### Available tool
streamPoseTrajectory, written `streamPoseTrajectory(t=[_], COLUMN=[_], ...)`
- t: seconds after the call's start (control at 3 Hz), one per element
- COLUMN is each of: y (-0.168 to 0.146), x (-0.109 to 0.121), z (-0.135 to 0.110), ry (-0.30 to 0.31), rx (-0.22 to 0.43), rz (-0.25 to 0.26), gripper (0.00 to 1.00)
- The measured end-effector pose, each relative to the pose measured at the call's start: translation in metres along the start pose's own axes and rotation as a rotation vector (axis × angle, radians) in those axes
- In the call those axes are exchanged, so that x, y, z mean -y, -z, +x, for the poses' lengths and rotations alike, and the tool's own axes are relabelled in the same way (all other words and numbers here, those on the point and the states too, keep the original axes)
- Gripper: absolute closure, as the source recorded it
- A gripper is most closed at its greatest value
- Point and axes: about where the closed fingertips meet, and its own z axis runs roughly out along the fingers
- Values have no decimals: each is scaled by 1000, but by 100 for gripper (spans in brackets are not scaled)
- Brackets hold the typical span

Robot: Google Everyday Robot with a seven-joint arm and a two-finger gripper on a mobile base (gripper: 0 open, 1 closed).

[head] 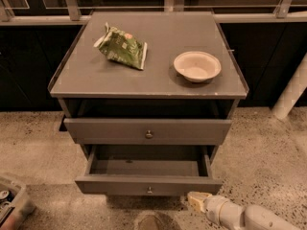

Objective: Close middle drawer

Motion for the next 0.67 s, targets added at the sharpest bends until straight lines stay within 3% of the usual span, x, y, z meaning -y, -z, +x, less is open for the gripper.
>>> streamPoseTrajectory(t=[0.67], y=[-41], x=[7], z=[-59], ry=[107], rx=[34], rz=[-33], gripper=[100])
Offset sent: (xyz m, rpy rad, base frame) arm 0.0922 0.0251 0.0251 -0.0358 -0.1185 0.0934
